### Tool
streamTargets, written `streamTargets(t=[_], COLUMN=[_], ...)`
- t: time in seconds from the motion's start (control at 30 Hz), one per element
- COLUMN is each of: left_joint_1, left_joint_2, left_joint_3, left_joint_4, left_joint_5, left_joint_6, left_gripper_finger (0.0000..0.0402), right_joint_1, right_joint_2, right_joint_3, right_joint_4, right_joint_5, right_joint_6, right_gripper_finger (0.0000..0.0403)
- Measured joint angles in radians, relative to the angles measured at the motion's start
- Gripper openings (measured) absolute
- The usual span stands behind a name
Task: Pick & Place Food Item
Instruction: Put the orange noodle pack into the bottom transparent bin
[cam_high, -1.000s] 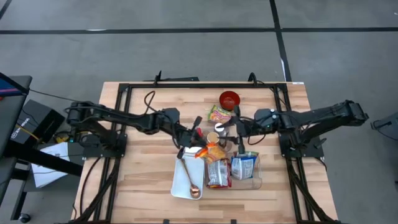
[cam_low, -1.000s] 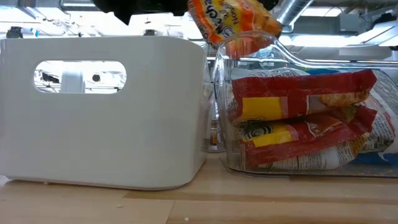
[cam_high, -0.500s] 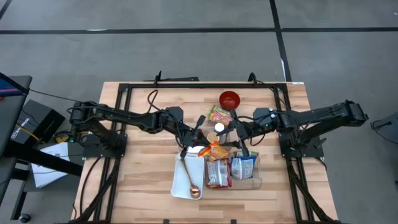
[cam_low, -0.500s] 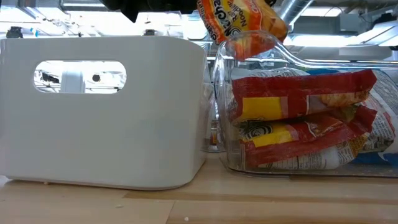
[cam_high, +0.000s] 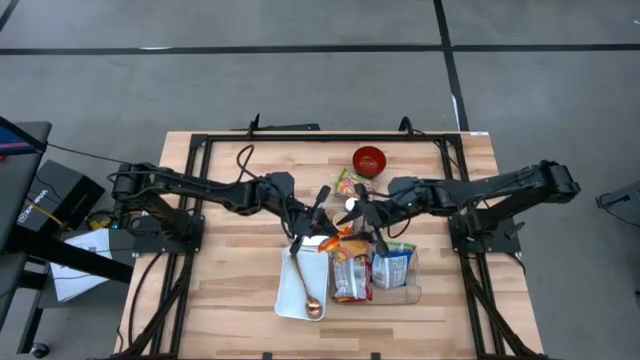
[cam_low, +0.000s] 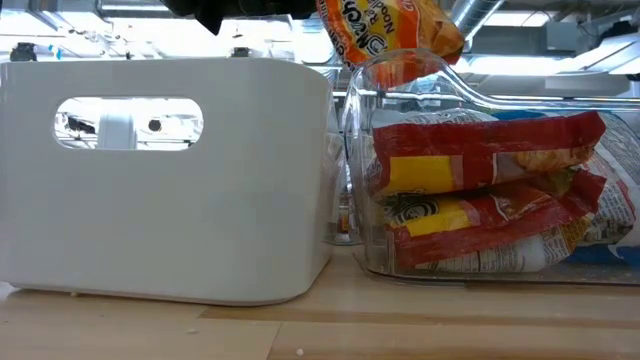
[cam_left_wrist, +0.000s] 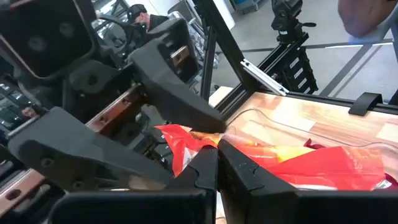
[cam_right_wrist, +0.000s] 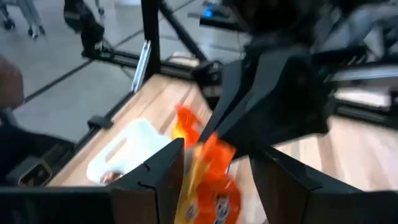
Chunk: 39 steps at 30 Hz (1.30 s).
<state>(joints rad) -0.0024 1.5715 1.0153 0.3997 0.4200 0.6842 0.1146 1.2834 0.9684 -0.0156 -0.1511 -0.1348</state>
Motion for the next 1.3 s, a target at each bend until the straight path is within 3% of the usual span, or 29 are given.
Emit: streamTargets(t=[0.4,1.0,1.3], left_joint_1=[0.001,0.001,0.005], left_joint_2=[0.0,0.0,0.0], left_joint_3=[0.0,0.0,-0.001], left_joint_4=[-0.017,-0.01,-0.023], left_joint_5=[-0.001,-0.024,-0.024], left_joint_6=[0.0,-0.002,-0.014], left_gripper_finger=[0.0,0.0,0.0001], right_joint_1=[0.0,0.01,0.01], right_joint_2=[0.03,0.013,0.012], right_joint_3=[0.033,0.033,0.033], right_joint_4=[-0.036,-0.075,-0.085], right_joint_5=[-0.011,-0.01,-0.01], right_joint_6=[-0.006,-0.034,-0.041], right_gripper_finger=[0.0167,0.0076,0.0005])
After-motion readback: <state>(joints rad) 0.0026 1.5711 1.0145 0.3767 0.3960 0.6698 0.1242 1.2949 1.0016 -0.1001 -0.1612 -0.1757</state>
